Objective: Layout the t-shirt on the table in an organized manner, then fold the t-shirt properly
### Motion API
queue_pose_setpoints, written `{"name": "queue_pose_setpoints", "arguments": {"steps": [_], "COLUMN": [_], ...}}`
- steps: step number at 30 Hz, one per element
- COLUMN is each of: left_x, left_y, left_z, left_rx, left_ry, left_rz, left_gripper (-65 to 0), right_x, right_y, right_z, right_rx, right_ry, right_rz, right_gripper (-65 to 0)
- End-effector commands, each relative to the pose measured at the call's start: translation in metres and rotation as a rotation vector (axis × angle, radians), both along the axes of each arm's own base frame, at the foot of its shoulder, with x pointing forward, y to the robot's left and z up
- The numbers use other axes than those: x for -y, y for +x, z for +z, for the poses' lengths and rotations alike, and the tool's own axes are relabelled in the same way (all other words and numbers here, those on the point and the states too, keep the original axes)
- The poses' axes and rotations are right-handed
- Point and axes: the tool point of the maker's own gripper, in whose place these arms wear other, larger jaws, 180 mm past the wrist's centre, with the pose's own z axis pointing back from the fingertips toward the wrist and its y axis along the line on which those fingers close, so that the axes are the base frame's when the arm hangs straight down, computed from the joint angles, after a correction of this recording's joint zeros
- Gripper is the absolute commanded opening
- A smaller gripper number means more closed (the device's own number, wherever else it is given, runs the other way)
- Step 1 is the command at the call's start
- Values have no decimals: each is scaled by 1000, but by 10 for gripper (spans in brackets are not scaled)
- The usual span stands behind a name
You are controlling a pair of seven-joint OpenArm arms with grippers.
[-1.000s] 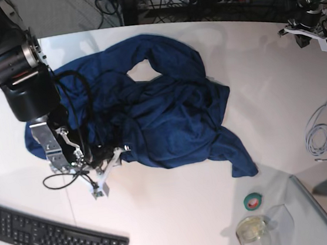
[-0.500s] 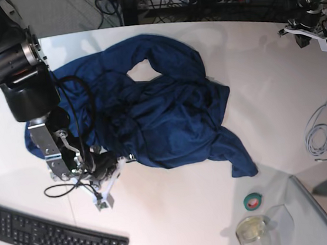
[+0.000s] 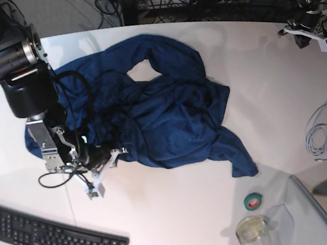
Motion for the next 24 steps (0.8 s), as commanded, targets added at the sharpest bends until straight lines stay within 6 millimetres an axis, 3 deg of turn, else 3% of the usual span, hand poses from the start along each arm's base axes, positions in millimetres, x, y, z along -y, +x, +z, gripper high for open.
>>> {"name": "queue_pose_setpoints", "arguments": {"steps": [1, 5, 15, 19, 24], "left_x": [-8, -8, -9, -9, -9], "left_y": [6, 7, 4, 4, 4], "left_z": [11, 12, 11, 11, 11], "left_rx": [34, 36, 28, 28, 30], "left_ry": [27, 27, 28, 28, 28], "left_rz": [-3, -3, -1, -1, -1], "left_gripper": [-650, -650, -650, -650, -650], "right_x": [-3, 1, -13, -14, -9], "right_y": [20, 21, 33, 33, 25], "right_z": [19, 20, 57, 59, 34], "right_rx": [60, 63, 180, 169, 120], "right_ry": [16, 16, 41, 37, 32], "right_rz": [-3, -11, 22, 30, 8], "right_gripper": [-443, -650, -647, -635, -444]}}
